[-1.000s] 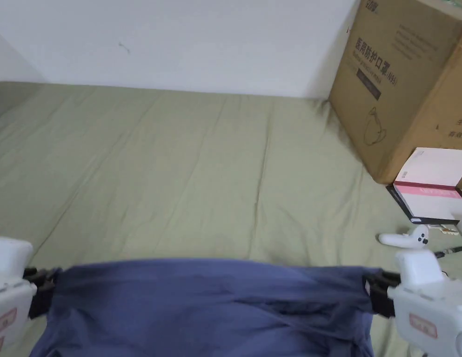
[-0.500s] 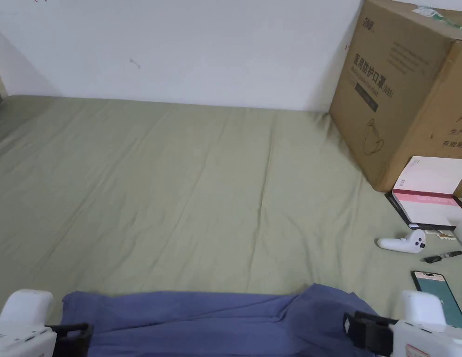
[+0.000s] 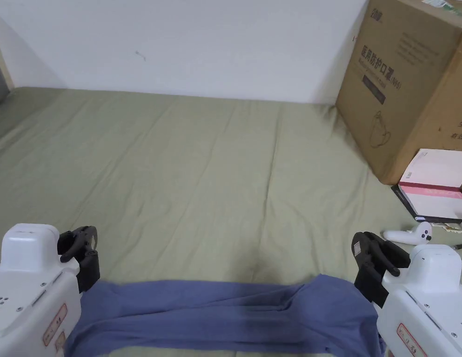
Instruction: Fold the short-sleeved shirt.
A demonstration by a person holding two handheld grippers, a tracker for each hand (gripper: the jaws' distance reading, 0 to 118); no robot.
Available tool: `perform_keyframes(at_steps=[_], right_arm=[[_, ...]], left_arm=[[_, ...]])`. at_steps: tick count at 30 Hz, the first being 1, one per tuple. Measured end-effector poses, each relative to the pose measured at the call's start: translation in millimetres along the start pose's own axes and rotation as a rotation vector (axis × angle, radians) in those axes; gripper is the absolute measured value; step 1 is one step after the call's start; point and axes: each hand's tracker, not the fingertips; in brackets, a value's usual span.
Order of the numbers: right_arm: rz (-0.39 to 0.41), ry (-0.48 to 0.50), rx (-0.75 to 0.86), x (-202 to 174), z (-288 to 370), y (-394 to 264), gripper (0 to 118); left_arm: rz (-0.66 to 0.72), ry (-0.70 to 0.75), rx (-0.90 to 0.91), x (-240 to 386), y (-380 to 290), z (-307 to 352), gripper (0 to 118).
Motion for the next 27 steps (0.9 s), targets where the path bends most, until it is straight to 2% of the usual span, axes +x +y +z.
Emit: perform_keyframes(at_steps=[5,8,9,10,11,12,14,17,20,21,22,23,25,26,27], right_arm=[[0.051,0.023,-0.043,-8.4,1.4,-9.5,9],[0.058,0.033,-0.073,-12.9,-1.3,-15.9,9],[0.056,0.040,-0.083,-15.0,-2.3,-17.9,9],[0.055,0.043,-0.093,-17.5,-3.3,-19.6,9],[0.053,0.050,-0.102,-20.0,-4.3,-21.4,9],[0.052,0.057,-0.111,-22.2,-4.8,-22.5,9],[0.057,0.066,-0.127,-28.6,-7.1,-25.9,9],[0.064,0.080,-0.148,-37.6,-8.9,-29.5,9],[0.029,0.094,-0.170,-42.8,-7.7,-29.3,9],[0.024,0.093,-0.170,-44.1,-6.6,-28.3,9],[0.021,0.091,-0.170,-45.1,-5.4,-26.9,9],[0.018,0.089,-0.169,-45.5,-4.4,-25.4,9],[0.014,0.085,-0.168,-43.7,-2.8,-22.8,9],[0.012,0.081,-0.168,-43.1,-2.7,-21.3,9],[0.010,0.076,-0.166,-42.3,-2.4,-20.0,9]], left_arm=[[0.024,0.035,-0.179,-49.5,-24.0,-11.4,5],[0.242,-0.054,-0.308,-104.4,-48.8,-25.4,6],[0.279,-0.065,-0.333,-118.4,-57.7,-29.3,16],[0.277,-0.094,-0.395,-124.5,-63.1,-32.7,46],[0.291,-0.129,-0.462,-135.4,-72.6,-40.3,93],[0.302,-0.149,-0.486,-142.8,-81.3,-45.8,109],[0.391,-0.241,-0.574,-160.4,-98.6,-62.7,108],[0.633,-0.389,-0.652,-187.4,-131.8,-95.0,109],[0.787,-0.486,-0.672,-195.3,-164.3,-127.5,110],[0.832,-0.503,-0.649,-196.1,-172.8,-137.3,113],[0.914,-0.593,-0.599,-198.2,-176.0,-144.5,118],[1.005,-0.667,-0.557,-197.8,-178.0,-147.4,118],[1.148,-0.715,-0.533,-192.4,-185.0,-160.6,117],[1.135,-0.716,-0.552,-187.4,-186.1,-165.0,102],[1.084,-0.672,-0.564,-180.1,-183.3,-162.6,70]])
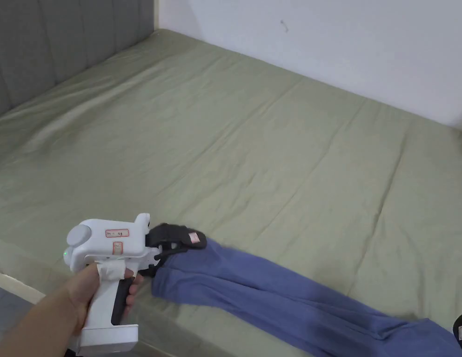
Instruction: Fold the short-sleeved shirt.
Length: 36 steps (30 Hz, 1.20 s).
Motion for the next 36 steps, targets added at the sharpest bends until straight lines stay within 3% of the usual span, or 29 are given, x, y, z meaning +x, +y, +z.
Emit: perform_keyframes(at_steps=[1,2,3,4,5,9,12,14,20,22,25,28,32,33,35,36], right_arm=[[-0.007,-0.006,0.004,1.6,0.6,1.0,9],[-0.015,-0.005,0.002,3.2,0.5,2.1,9],[-0.024,-0.006,0.002,4.0,0.4,2.6,9],[-0.028,-0.011,0.004,4.1,0.5,2.7,9],[-0.028,-0.015,0.004,3.9,0.7,3.1,9],[-0.040,-0.019,0.013,6.0,3.8,4.7,9],[-0.042,-0.019,0.025,7.0,7.8,4.1,9],[-0.051,-0.013,0.029,7.3,9.2,3.3,9],[-0.086,-0.004,0.045,8.9,11.7,-0.6,9],[-0.096,-0.005,0.051,10.3,12.8,-4.1,9],[-0.118,0.003,0.049,14.7,14.3,-10.8,9],[-0.136,0.004,0.047,21.6,20.2,-15.5,9],[-0.154,-0.008,0.069,35.0,32.2,-14.5,9],[-0.162,-0.007,0.071,38.7,33.7,-13.3,9],[-0.178,-0.006,0.083,46.3,37.0,-12.3,9],[-0.184,-0.006,0.084,49.3,38.4,-11.9,9]], left_arm=[[-0.021,0.100,-0.028,-0.7,-1.0,-6.5,24],[-0.032,0.211,-0.064,-1.3,-3.1,-16.8,6],[-0.061,0.331,-0.097,-7.1,-8.4,-20.0,6],[-0.055,0.165,-0.046,-0.3,-10.3,-15.8,6],[-0.016,0.163,-0.034,5.4,-8.0,-11.3,6],[-0.148,0.401,0.063,46.2,-1.2,15.2,4],[-0.195,0.514,0.181,77.3,12.9,39.3,4],[-0.269,0.620,0.151,101.2,13.3,41.2,4],[-0.525,0.849,0.305,196.2,-69.3,-27.8,4],[-0.591,0.762,0.368,213.0,-105.2,-66.3,4],[-0.611,0.772,0.356,211.0,-145.0,-145.6,4],[-0.707,0.845,0.180,178.2,-164.1,-216.9,4],[-0.669,0.815,0.094,145.1,-165.9,-235.2,5],[-0.675,0.801,0.076,145.1,-164.0,-230.7,10],[-0.696,0.711,0.108,153.4,-158.3,-208.6,48],[-0.687,0.626,0.145,166.4,-156.5,-191.8,61]])
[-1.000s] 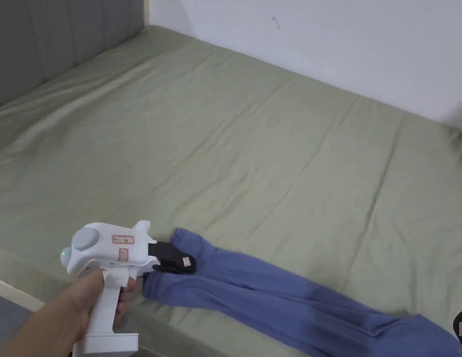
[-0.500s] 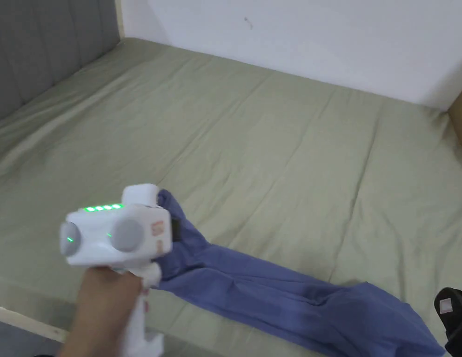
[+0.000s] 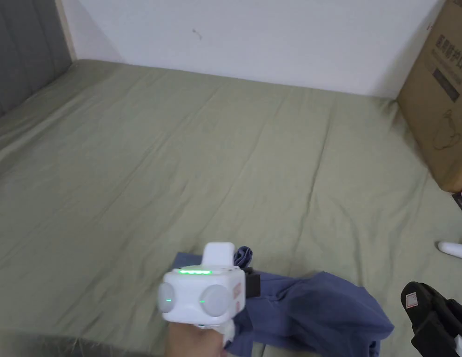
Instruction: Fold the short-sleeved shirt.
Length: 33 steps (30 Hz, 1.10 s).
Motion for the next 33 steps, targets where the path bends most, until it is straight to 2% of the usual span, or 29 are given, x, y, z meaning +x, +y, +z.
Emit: perform_keyframes(at_steps=[1,2,3,4,7,9,10,12,13,14,16,18,20,24,27,28,30,31,32,33], right_arm=[[-0.005,0.000,0.000,2.8,1.4,0.9,9],[-0.006,0.000,-0.001,4.5,2.8,1.3,9],[-0.005,0.001,-0.003,6.2,4.5,1.5,9],[-0.004,0.002,-0.006,7.8,6.1,1.5,9],[-0.004,-0.001,-0.007,12.2,7.6,-0.8,9],[-0.018,-0.003,-0.016,14.7,5.6,-3.6,9],[-0.026,-0.003,-0.021,15.4,4.6,-5.4,9],[-0.033,-0.009,-0.030,14.9,3.9,-8.5,9],[-0.036,-0.010,-0.035,14.6,4.0,-9.5,9],[-0.037,-0.009,-0.038,14.5,4.3,-9.8,9],[-0.027,-0.016,-0.041,14.0,5.7,-10.0,9],[-0.013,-0.028,-0.039,13.8,8.8,-7.9,9],[-0.010,-0.034,-0.032,14.4,10.7,-6.0,9],[0.005,-0.035,-0.037,12.6,6.7,-5.6,9],[0.002,-0.016,-0.054,8.4,-0.3,-9.4,9],[0.000,-0.010,-0.064,5.8,-4.2,-12.1,9],[-0.007,0.005,-0.080,0.4,-9.0,-16.2,9],[-0.012,0.018,-0.086,-2.5,-9.5,-17.4,9],[-0.021,0.045,-0.089,-4.6,-9.5,-18.7,9],[-0.021,0.054,-0.091,-6.8,-9.8,-19.6,9]], left_arm=[[0.017,-0.071,0.053,-7.1,6.3,21.2,61],[0.038,-0.169,0.130,-14.7,11.6,42.0,96],[0.064,-0.218,0.186,-24.8,15.3,62.1,98],[0.089,-0.176,0.224,-30.6,20.7,77.8,96],[0.169,-0.028,0.297,-61.6,22.7,85.4,102],[0.213,-0.017,0.212,-67.6,22.2,62.4,99],[0.229,-0.069,0.142,-65.5,18.1,46.3,91],[0.190,-0.043,0.044,-41.8,4.2,17.4,39],[0.129,-0.008,-0.018,-28.2,-6.2,1.8,23],[0.096,-0.018,-0.056,-18.3,-17.2,-10.3,21],[0.123,-0.106,-0.136,-1.8,-41.9,-29.9,20],[0.143,-0.023,-0.128,-1.5,-55.9,-37.9,19],[0.122,-0.064,-0.083,-2.4,-46.6,-33.7,17],[-0.047,-0.122,0.085,5.1,-15.3,29.5,17],[-0.017,-0.123,0.064,-21.6,-11.6,54.2,17],[0.005,-0.133,0.053,-34.4,-9.5,58.5,20],[0.021,-0.163,0.044,-59.4,-10.4,73.0,37],[0.033,-0.161,0.029,-75.0,-10.8,78.7,37],[0.078,-0.182,0.004,-92.8,-9.9,80.7,91],[0.151,-0.180,0.071,-110.7,-11.6,85.9,118]])
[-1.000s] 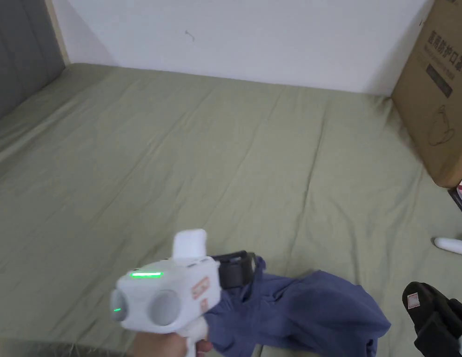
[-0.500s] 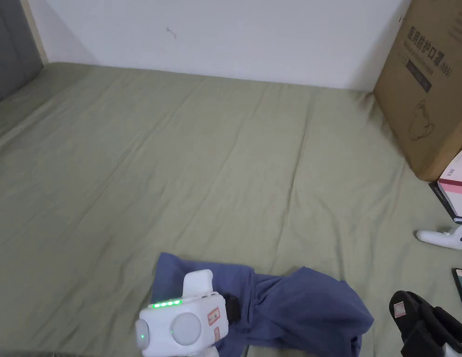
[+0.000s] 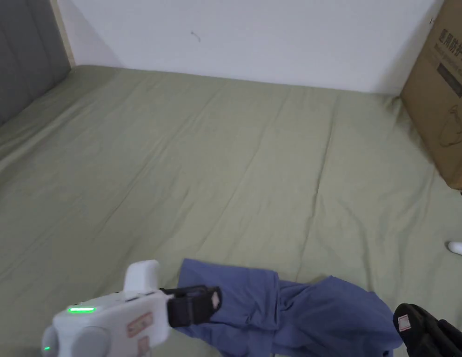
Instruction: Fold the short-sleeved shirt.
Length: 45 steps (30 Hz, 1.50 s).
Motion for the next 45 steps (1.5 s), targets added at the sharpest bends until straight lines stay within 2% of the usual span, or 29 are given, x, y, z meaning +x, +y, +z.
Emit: perform_keyframes(at_steps=[3,6,9,11,12,13,14,15,16,17,18,20,24,27,29,31,36,38,39,43,44,45], right_arm=[[0.018,-0.004,-0.029,-6.1,-7.8,-4.0,9],[0.005,-0.002,-0.041,-8.4,-10.4,-5.4,9],[0.001,-0.012,-0.040,-11.6,-9.7,-2.9,9],[0.001,-0.021,-0.040,-12.5,-10.5,-1.4,9],[0.003,-0.028,-0.040,-13.7,-11.6,0.1,9],[0.002,-0.032,-0.043,-14.3,-13.0,1.1,9],[-0.002,-0.033,-0.043,-14.9,-14.3,1.4,9],[-0.006,-0.035,-0.044,-16.0,-15.6,1.8,9],[-0.007,-0.038,-0.046,-17.2,-17.4,2.5,9],[-0.009,-0.042,-0.043,-19.2,-17.9,3.1,9],[-0.013,-0.041,-0.039,-21.0,-18.1,3.8,9],[-0.011,-0.036,-0.038,-25.7,-17.7,6.1,9],[0.014,-0.026,-0.032,-31.4,-17.3,8.0,9],[0.008,-0.012,-0.031,-32.0,-19.1,5.3,9],[0.007,-0.011,-0.038,-31.1,-21.5,2.5,9],[-0.009,-0.013,-0.042,-29.8,-21.0,2.1,9],[-0.016,-0.004,-0.021,-21.1,-13.5,2.4,9],[-0.029,-0.015,-0.012,-15.3,-9.7,2.7,9],[-0.040,-0.018,-0.007,-12.2,-7.5,2.6,9],[-0.080,-0.036,-0.001,-0.5,0.6,1.4,9],[-0.088,-0.031,0.002,2.7,2.8,1.0,9],[-0.091,-0.024,0.005,4.8,4.3,0.7,9]], left_arm=[[0.285,-0.158,-0.058,-56.9,5.9,-4.8,118],[0.484,-0.279,-0.087,-101.0,-3.2,-39.7,118],[0.662,-0.486,-0.136,-120.9,-27.9,-81.4,118],[0.619,-0.586,-0.073,-105.4,-30.3,-94.2,118],[0.579,-0.625,-0.141,-94.7,-28.2,-104.8,117],[0.557,-0.590,-0.191,-83.9,-28.0,-112.5,113],[0.506,-0.479,-0.214,-77.9,-26.6,-117.2,92],[0.479,-0.405,-0.243,-70.4,-25.5,-119.3,50],[0.473,-0.271,-0.297,-68.5,-29.3,-125.8,15],[0.508,-0.231,-0.292,-73.7,-34.6,-124.3,15],[0.544,-0.340,-0.235,-70.9,-28.8,-115.4,15],[0.478,-0.197,-0.210,-68.4,-17.3,-99.0,15],[0.406,-0.033,-0.150,-75.6,15.6,-47.7,15],[0.169,0.196,-0.168,-67.1,40.2,-26.7,15],[0.080,0.288,-0.165,-43.7,46.8,-22.4,15],[0.022,0.296,-0.123,-0.1,47.8,-23.9,15],[-0.391,0.348,-0.088,136.7,-0.8,-75.7,15],[-0.671,0.395,-0.154,175.8,-41.2,-121.0,15],[-0.764,0.424,-0.195,185.2,-59.0,-140.4,15],[-0.796,0.489,-0.240,186.5,-89.4,-167.3,15],[-0.795,0.489,-0.247,186.4,-88.5,-167.6,18],[-0.784,0.471,-0.251,186.9,-83.0,-162.3,28]])
